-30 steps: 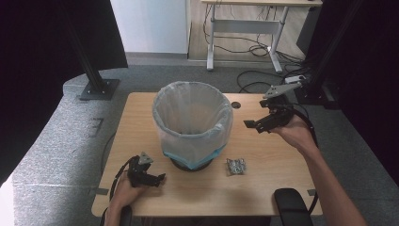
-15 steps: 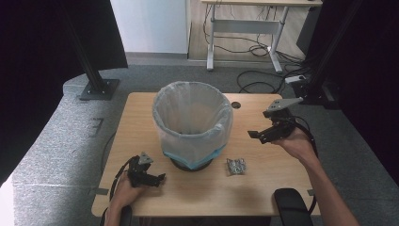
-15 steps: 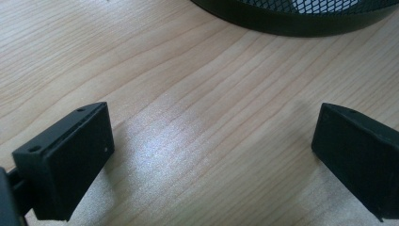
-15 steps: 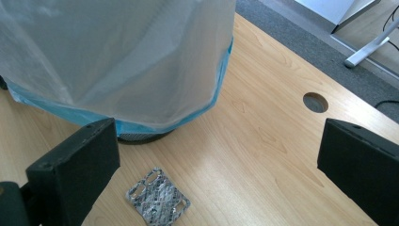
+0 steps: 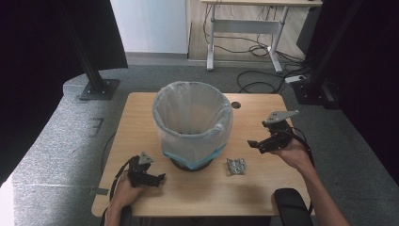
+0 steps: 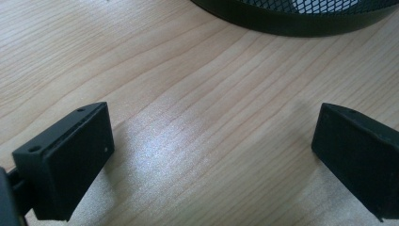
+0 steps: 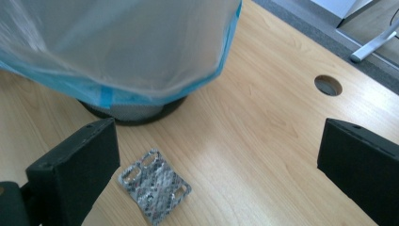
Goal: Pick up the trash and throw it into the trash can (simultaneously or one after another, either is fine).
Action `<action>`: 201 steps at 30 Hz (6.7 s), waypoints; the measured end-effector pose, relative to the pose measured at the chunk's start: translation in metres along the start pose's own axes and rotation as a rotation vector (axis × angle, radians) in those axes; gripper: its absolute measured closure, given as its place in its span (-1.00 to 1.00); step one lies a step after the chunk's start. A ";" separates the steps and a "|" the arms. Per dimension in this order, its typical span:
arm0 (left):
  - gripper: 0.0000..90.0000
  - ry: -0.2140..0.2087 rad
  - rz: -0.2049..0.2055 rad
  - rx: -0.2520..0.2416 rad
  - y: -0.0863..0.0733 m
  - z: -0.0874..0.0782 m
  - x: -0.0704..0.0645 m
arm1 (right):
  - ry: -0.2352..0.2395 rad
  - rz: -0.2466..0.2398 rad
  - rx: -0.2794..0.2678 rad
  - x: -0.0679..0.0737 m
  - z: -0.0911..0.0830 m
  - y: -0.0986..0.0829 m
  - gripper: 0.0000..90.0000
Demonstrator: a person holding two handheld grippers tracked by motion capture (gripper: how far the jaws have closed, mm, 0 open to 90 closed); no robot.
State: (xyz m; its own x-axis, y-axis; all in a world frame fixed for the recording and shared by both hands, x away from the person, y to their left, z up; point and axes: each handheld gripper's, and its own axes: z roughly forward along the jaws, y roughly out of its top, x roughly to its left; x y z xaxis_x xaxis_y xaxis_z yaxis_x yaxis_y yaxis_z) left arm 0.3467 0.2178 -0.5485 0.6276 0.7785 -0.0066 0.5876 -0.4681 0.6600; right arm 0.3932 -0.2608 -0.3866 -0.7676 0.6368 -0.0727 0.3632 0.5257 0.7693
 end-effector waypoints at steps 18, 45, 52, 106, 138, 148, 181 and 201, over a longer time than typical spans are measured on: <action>-1.00 0.000 0.000 0.000 0.000 0.000 0.000 | 0.032 -0.010 0.075 0.012 0.043 -0.058 -1.00; -1.00 0.000 0.001 -0.001 0.000 0.000 0.000 | 0.145 -0.069 0.149 0.038 0.112 -0.093 -1.00; -1.00 0.000 0.001 -0.001 0.000 0.000 0.000 | 0.169 -0.080 0.147 0.038 0.122 -0.094 -1.00; -1.00 0.000 0.000 0.000 0.000 0.000 0.000 | 0.069 0.030 0.158 0.028 0.058 -0.057 -0.46; -1.00 0.000 0.000 0.000 0.000 0.000 0.000 | 0.068 -0.013 0.132 0.028 0.005 0.020 -0.45; -1.00 -0.001 0.002 0.000 0.000 0.000 0.000 | 0.068 -0.011 0.110 0.023 -0.016 0.044 -0.45; -1.00 -0.001 0.002 0.000 0.000 0.000 0.000 | 0.102 -0.024 0.088 0.030 -0.051 0.122 -0.44; -1.00 0.000 0.002 -0.001 0.000 0.000 0.000 | 0.111 -0.081 0.069 0.042 -0.034 0.181 -0.44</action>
State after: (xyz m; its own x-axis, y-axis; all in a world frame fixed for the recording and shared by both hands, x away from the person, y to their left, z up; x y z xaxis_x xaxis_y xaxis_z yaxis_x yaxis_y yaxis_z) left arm 0.3471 0.2179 -0.5486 0.6288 0.7775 -0.0057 0.5861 -0.4691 0.6606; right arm 0.4087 -0.1585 -0.2286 -0.8483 0.5262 -0.0590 0.3303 0.6129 0.7178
